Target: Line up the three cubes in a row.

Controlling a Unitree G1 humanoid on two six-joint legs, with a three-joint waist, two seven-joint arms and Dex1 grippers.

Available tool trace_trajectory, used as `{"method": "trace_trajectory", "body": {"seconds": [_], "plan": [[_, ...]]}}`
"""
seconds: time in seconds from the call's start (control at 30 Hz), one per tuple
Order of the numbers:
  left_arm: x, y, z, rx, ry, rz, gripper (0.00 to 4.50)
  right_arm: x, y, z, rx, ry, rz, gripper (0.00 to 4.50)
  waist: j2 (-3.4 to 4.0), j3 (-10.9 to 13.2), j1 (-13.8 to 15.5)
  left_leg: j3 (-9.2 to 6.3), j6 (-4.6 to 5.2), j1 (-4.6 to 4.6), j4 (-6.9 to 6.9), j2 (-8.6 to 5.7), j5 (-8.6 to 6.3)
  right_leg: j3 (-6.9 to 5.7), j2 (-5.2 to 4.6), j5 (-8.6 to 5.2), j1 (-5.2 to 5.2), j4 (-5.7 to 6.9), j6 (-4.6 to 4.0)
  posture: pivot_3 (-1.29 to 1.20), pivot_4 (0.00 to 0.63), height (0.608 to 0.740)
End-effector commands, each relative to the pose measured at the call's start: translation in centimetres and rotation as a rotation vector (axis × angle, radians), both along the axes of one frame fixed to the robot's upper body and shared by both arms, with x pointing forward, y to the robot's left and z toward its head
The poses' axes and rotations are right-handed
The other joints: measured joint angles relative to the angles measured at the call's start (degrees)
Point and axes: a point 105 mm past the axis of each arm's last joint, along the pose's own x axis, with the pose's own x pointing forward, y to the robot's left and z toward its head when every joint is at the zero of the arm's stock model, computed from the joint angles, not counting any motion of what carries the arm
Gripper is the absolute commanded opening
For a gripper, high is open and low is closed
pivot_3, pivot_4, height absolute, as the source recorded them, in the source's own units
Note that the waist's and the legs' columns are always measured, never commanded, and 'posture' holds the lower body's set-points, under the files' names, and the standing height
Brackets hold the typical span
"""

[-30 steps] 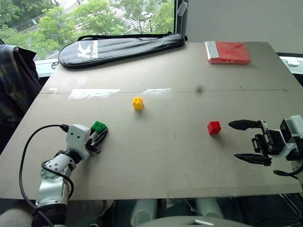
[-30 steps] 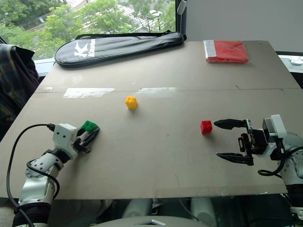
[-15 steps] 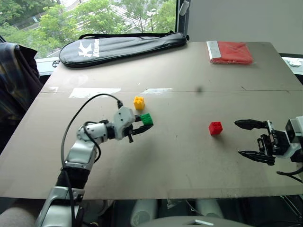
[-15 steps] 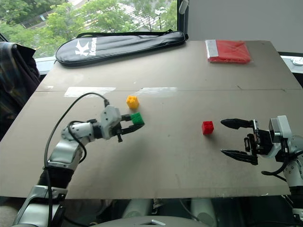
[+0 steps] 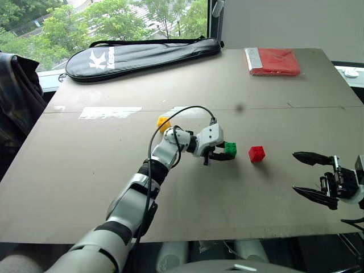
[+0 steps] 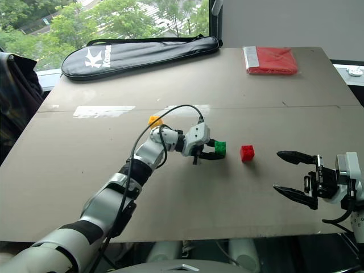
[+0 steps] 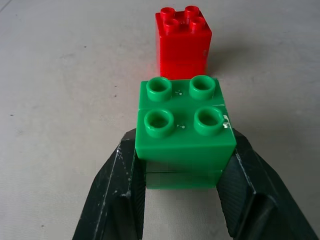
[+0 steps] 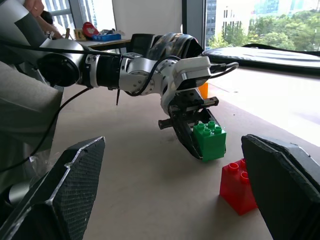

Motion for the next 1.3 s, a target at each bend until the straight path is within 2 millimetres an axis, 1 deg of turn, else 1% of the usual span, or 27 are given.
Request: {"method": "trace_trajectory", "body": {"seconds": [0.03,0.5,0.57,0.6,0.67,0.7,0.73,0.93,1.0,1.07,1.13,1.2,1.3], "plan": [[-0.1,-0.5,0.6,0.0,-0.025,-0.028,1.32,-0.2,-0.4,0.7,-0.008,-0.052,-0.019,4.5,0.0,0.0,0.1,0.0,0.0,0.0,0.0,0.0,0.0,0.0,0.0,0.0,0.0,0.0,0.0,0.0,0.15,0.707],[-0.5,-0.4,-0.2,0.01,0.025,-0.01,1.32,0.4,-0.4,0.2,-0.003,-0.056,-0.021,4.5,0.01,0.0,0.3,-0.05,0.0,0.01,0.02,-0.01,0.0,0.0,-0.01,0.01,0.01,0.03,0.01,0.0,0.15,0.707],[-0.4,-0.4,-0.1,0.002,0.022,-0.001,2.37,0.4,-0.4,0.2,-0.003,-0.057,-0.02,4.5,0.01,0.0,0.2,-0.05,0.0,0.01,0.02,-0.01,0.0,-0.01,0.0,0.01,0.01,0.03,0.01,0.0,0.15,0.707],[-0.3,-0.5,-0.1,0.002,0.018,0.002,2.73,0.5,-0.4,0.2,-0.002,-0.057,-0.02,4.5,0.01,0.0,0.3,-0.05,0.0,0.01,0.02,-0.01,0.0,-0.01,0.0,0.01,0.01,0.03,0.01,0.0,0.15,0.707],[-0.2,-0.5,-0.1,0.005,0.012,0.005,3.63,0.5,-0.4,0.2,-0.002,-0.057,-0.021,4.5,0.01,0.0,0.2,-0.05,0.0,0.01,0.03,-0.01,0.0,-0.01,-0.01,0.01,0.01,0.04,0.01,0.0,0.15,0.707],[-0.2,-0.5,-0.2,0.009,0.005,0.007,3.85,0.5,-0.4,0.1,-0.002,-0.057,-0.02,4.5,0.01,0.0,0.2,-0.05,0.0,0.01,0.04,-0.01,0.0,0.0,-0.01,0.01,0.01,0.04,0.01,0.0,0.15,0.707],[-0.2,-0.4,-0.3,0.011,0.002,0.007,4.48,0.5,-0.4,0.1,-0.001,-0.056,-0.02,4.5,0.01,0.0,0.2,-0.05,0.0,0.02,0.05,-0.01,0.0,0.0,-0.01,0.02,0.02,0.05,0.01,0.0,0.15,0.707],[-0.1,-0.3,0.0,-0.003,-0.008,0.014,4.48,0.5,-0.5,0.1,0.0,-0.057,-0.021,4.5,0.01,0.0,0.2,-0.06,0.0,0.02,0.06,-0.01,0.0,0.01,0.0,0.02,0.02,0.08,0.02,0.0,0.15,0.707],[0.2,0.0,0.5,-0.008,-0.034,0.026,4.48,0.5,-0.5,0.0,0.001,-0.058,-0.02,4.5,0.01,0.0,0.2,-0.06,0.0,0.02,0.06,-0.01,0.0,0.0,0.0,0.02,0.02,0.08,0.01,0.0,0.15,0.707],[0.5,0.4,1.7,-0.029,-0.062,0.036,4.48,0.5,-0.5,0.0,0.004,-0.06,-0.02,4.5,0.01,0.0,0.1,-0.06,0.0,0.02,0.06,-0.01,0.0,0.01,0.0,0.02,0.02,0.08,0.02,0.0,0.15,0.707],[0.2,0.9,3.2,-0.036,-0.097,0.014,4.48,0.5,-0.4,0.1,0.006,-0.062,-0.019,4.5,0.02,0.0,0.0,-0.1,0.0,0.02,0.06,0.0,0.0,0.01,0.0,0.02,0.0,0.09,0.01,0.0,0.15,0.707],[-0.4,1.5,5.5,-0.089,-0.082,0.001,4.48,0.7,-0.4,0.1,0.009,-0.064,-0.02,4.5,0.04,0.0,0.0,-0.23,-0.01,0.02,0.06,0.03,0.0,0.01,0.01,0.02,-0.01,0.11,0.01,0.0,0.15,0.707],[-1.7,3.5,8.6,-0.123,-0.091,-0.018,4.48,1.0,-0.3,0.5,0.029,-0.072,-0.03,4.5,0.05,0.1,-0.1,-0.3,-0.01,0.04,0.06,0.04,0.01,0.03,-0.01,0.02,0.0,0.12,0.01,0.0,0.15,0.707]]}}
